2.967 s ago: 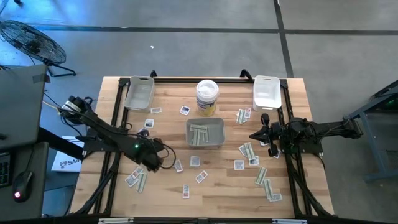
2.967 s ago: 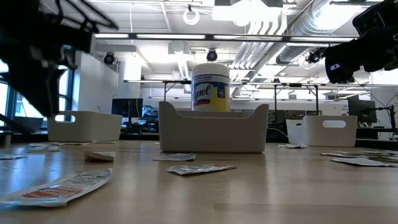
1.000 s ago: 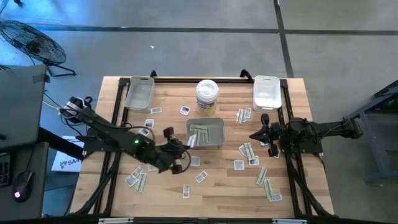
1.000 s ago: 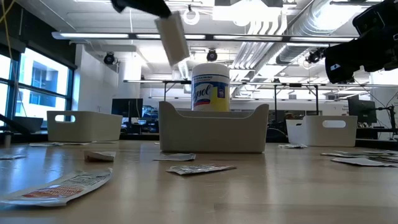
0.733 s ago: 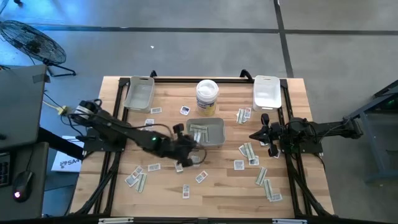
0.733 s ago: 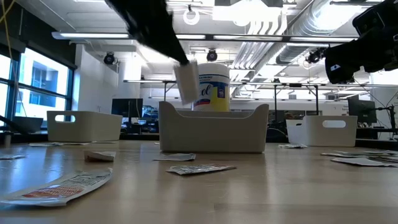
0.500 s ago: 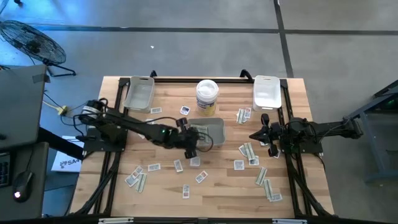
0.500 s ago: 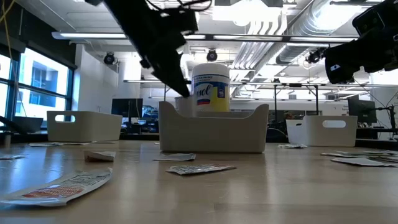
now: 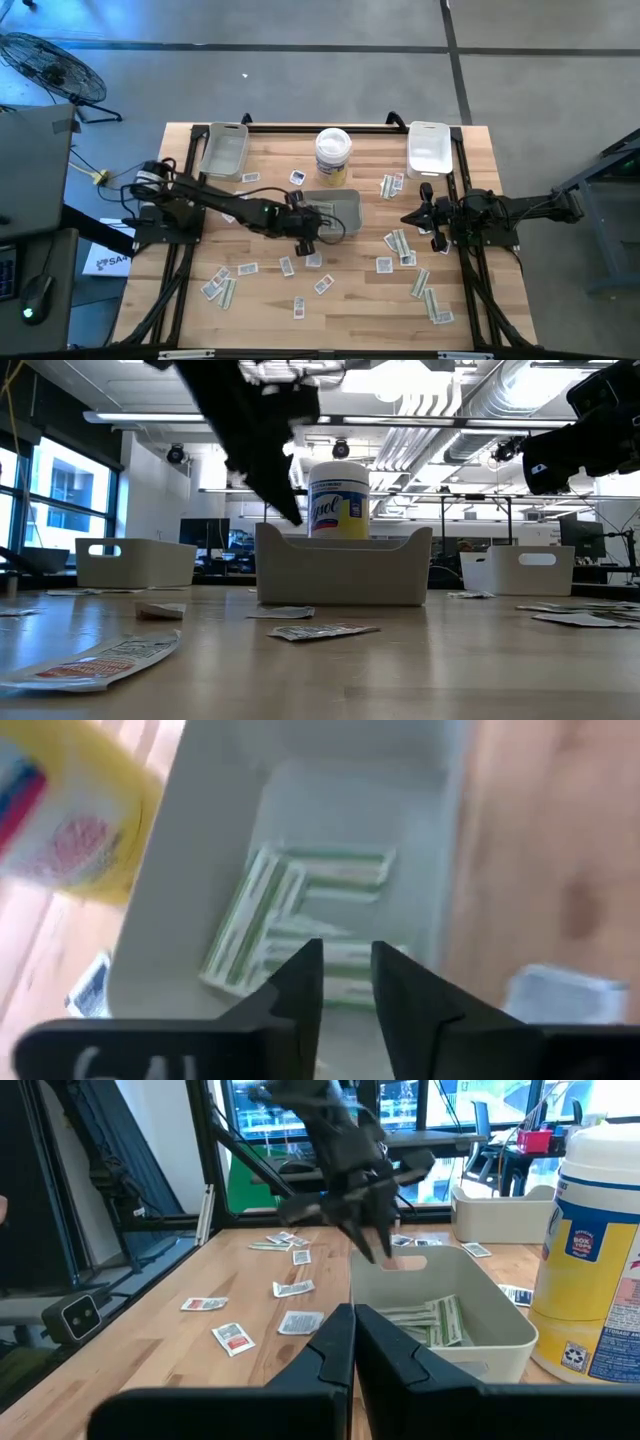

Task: Pick & Place First Aid Supplies
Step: Put the bandage into the bottom gray bin

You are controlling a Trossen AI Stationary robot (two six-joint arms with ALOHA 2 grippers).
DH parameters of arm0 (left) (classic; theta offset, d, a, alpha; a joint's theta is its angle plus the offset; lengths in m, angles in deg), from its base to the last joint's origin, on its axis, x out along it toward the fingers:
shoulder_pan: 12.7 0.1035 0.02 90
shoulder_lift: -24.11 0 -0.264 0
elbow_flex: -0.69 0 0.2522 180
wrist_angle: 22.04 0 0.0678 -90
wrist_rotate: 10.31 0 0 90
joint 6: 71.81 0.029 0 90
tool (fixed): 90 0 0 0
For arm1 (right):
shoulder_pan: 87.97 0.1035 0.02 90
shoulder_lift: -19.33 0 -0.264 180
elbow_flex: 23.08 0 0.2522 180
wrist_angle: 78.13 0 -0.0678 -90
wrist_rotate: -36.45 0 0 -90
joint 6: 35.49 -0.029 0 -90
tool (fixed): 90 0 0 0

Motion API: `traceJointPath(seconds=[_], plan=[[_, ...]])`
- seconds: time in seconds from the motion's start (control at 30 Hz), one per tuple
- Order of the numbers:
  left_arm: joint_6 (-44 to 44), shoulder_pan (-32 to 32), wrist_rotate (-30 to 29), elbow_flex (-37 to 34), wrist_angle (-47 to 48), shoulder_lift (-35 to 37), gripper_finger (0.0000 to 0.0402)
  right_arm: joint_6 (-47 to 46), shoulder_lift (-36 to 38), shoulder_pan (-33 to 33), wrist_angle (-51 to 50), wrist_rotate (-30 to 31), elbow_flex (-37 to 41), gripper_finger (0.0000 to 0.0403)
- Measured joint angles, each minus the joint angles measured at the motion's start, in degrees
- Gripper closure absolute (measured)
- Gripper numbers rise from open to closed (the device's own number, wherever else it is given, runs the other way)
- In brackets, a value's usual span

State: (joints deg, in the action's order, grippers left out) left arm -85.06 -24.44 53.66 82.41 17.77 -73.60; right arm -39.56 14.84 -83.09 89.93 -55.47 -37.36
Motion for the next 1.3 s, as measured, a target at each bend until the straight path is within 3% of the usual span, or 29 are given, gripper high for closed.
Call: traceJointPath(seconds=[0.23,0.43,0.63,0.87,1.1,1.3], plan=[[-2.68,-8.05,2.62,15.66,20.27,0.26,0.0307,0.00,0.00,0.00,0.02,0.00,0.00,0.0398],[-15.21,-20.14,12.19,21.43,35.79,0.28,0.0310,0.01,0.00,-0.02,0.02,-0.01,0.00,0.0398],[-34.29,-31.95,18.33,15.60,40.16,0.28,0.0310,0.01,0.00,0.01,0.04,-0.02,0.00,0.0398],[-36.55,-43.27,17.99,5.58,39.81,0.26,0.0310,-0.01,0.00,0.01,0.04,-0.02,0.00,0.0398],[-37.02,-46.19,18.12,0.24,31.30,0.26,0.0310,0.01,0.00,-0.01,0.06,-0.02,0.00,0.0398],[-42.75,-46.02,20.26,-3.16,25.72,0.26,0.0310,0.01,0.00,0.00,0.07,-0.02,0.00,0.0398]])
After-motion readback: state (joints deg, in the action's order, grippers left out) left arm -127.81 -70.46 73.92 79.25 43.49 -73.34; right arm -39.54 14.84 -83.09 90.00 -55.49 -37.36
